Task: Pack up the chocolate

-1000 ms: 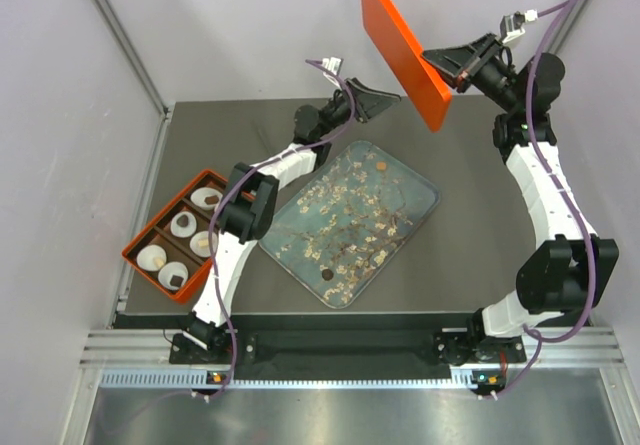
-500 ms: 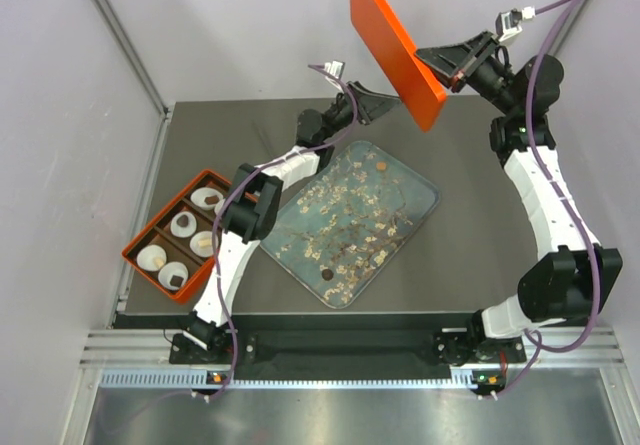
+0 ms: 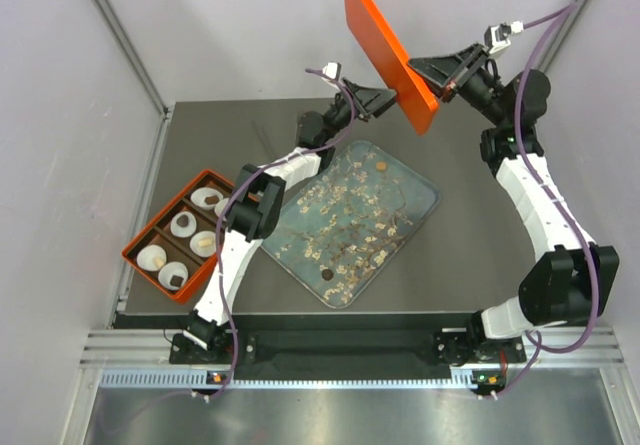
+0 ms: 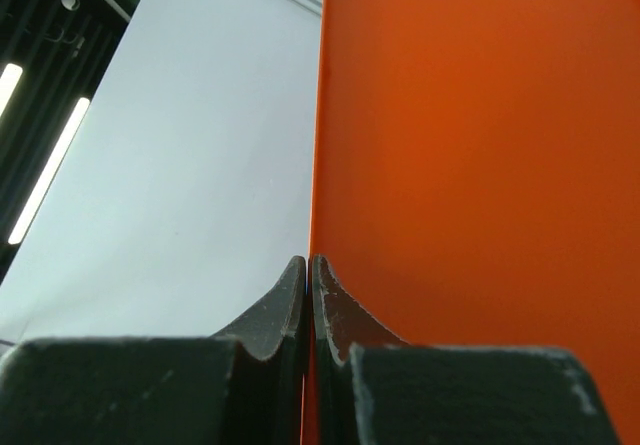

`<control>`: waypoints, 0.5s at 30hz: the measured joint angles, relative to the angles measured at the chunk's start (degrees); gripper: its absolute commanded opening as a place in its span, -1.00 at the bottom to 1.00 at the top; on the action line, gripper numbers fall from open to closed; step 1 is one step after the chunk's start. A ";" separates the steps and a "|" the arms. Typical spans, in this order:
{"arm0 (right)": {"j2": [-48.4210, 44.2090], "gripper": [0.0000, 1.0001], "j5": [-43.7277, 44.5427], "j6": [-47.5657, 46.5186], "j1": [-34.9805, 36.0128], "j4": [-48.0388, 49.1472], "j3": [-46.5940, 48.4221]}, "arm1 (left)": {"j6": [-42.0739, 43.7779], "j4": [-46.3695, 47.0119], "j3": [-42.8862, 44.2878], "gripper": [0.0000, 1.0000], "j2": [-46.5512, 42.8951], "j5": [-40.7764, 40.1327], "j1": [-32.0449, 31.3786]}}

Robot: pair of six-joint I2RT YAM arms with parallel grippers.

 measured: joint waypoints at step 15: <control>0.76 -1.00 -0.35 8.72 -2.34 12.04 -7.72 | -3.85 0.04 2.67 0.72 1.40 -0.20 0.15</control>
